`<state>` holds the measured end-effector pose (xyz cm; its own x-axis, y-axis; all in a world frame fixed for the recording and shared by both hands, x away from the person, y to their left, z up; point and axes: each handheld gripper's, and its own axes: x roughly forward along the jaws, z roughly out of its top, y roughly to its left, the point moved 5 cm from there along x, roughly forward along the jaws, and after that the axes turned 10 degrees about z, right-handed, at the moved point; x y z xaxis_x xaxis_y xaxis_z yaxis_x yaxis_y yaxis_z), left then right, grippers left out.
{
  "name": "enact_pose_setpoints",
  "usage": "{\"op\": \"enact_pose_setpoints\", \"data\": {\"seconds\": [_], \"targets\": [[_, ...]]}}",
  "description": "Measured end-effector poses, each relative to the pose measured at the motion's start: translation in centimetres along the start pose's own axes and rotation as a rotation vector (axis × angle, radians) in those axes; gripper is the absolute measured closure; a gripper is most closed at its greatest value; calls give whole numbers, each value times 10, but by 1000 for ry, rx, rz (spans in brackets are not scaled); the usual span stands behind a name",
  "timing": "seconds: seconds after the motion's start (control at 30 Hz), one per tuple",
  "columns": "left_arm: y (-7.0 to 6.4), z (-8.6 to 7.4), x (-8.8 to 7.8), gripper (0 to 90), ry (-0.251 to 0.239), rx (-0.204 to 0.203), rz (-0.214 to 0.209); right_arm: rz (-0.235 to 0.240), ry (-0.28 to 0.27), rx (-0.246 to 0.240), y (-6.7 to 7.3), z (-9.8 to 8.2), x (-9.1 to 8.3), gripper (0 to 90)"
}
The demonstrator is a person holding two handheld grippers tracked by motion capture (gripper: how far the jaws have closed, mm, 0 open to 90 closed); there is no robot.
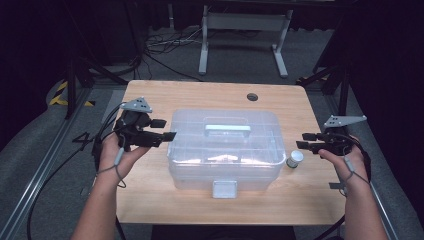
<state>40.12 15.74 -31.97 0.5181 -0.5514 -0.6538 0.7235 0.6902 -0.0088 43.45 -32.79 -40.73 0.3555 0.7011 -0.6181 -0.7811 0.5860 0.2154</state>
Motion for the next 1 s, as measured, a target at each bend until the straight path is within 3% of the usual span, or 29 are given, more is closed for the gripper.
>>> {"op": "enact_pose_setpoints", "data": {"seconds": [0.17,0.3,0.4,0.57,0.83,1.0], "targets": [[-13,20,8,404,0,40,-51,3,-11,21,-2,-4,-2,513],[-19,34,17,394,12,69,-68,10,-11,37,-3,-8,-2,507],[-24,42,25,386,14,72,-89,9,-11,44,-2,-10,-3,501],[-30,47,38,366,41,94,-111,3,-20,53,-3,-13,-7,498],[-43,51,61,336,91,157,-102,-13,-18,70,-4,-18,-9,494],[-48,51,76,417,145,172,-104,-17,-12,76,-5,-20,-8,493]]}}
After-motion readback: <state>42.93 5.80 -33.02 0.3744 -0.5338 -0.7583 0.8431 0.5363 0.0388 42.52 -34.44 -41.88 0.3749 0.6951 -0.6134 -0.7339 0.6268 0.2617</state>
